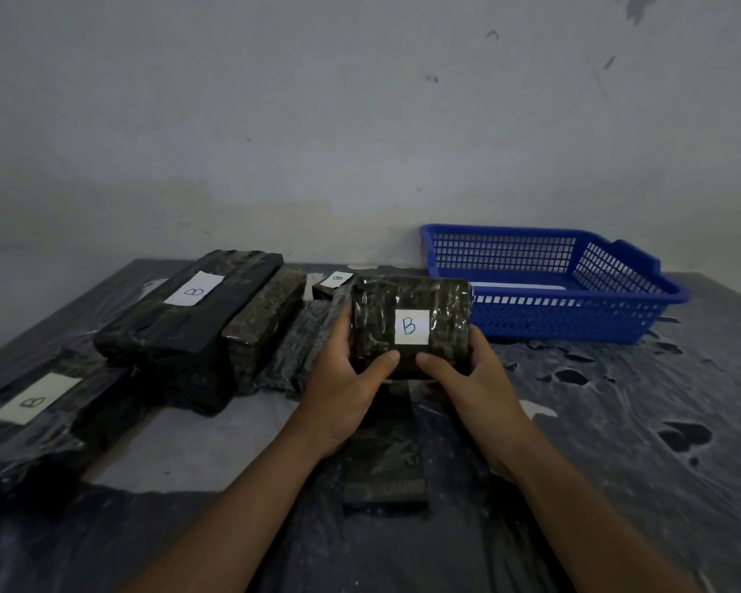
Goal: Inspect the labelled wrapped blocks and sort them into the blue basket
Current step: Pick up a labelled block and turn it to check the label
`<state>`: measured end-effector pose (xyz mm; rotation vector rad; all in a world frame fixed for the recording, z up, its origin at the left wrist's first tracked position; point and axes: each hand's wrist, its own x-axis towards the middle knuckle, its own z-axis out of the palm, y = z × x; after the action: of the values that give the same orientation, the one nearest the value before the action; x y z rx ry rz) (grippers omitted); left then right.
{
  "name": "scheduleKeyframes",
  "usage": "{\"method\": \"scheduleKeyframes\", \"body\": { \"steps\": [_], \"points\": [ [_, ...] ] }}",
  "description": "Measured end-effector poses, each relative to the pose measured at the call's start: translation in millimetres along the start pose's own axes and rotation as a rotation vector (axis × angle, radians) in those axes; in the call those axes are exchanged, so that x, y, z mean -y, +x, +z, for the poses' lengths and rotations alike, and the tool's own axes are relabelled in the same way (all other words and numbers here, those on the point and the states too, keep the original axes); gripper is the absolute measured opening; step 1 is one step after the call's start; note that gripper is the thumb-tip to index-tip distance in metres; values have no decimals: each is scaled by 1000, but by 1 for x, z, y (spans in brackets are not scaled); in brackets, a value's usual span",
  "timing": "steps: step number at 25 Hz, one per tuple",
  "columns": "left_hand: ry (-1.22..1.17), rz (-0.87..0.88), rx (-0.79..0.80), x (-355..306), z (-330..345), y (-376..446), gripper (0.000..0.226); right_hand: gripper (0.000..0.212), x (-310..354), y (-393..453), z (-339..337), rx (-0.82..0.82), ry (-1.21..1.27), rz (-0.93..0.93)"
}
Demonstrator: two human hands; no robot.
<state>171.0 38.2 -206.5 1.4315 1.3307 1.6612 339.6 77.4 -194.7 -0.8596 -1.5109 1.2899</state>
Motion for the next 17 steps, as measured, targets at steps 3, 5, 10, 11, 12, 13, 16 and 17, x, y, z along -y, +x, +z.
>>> {"method": "scheduleKeyframes", "body": {
  "steps": [3, 5, 10, 11, 12, 13, 16, 17],
  "points": [
    [25, 8, -9, 2, 2, 2, 68, 43, 1, 0, -1, -11, -13, -42],
    [29, 10, -19, 2, 3, 2, 67, 42, 0, 0, -2, 0, -9, -48],
    [23, 2, -24, -1, 5, 0, 55, 34, 1, 0, -1, -1, 11, -35],
    [28, -2, -22, -1, 5, 1, 52, 33, 1, 0, 0, -2, 15, -27],
    [35, -4, -21, -1, 5, 1, 51, 32, 1, 0, 0, -3, 16, -20],
    [39, -4, -22, -2, 5, 0, 51, 32, 0, 0, 0, -5, 19, -15],
    [53, 3, -41, -1, 5, -1, 53, 31, 0, 1, 0, -10, 141, 20],
    [67, 12, -47, -1, 4, 0, 53, 37, 1, 1, 1, -9, 190, 49]
  ]
}}
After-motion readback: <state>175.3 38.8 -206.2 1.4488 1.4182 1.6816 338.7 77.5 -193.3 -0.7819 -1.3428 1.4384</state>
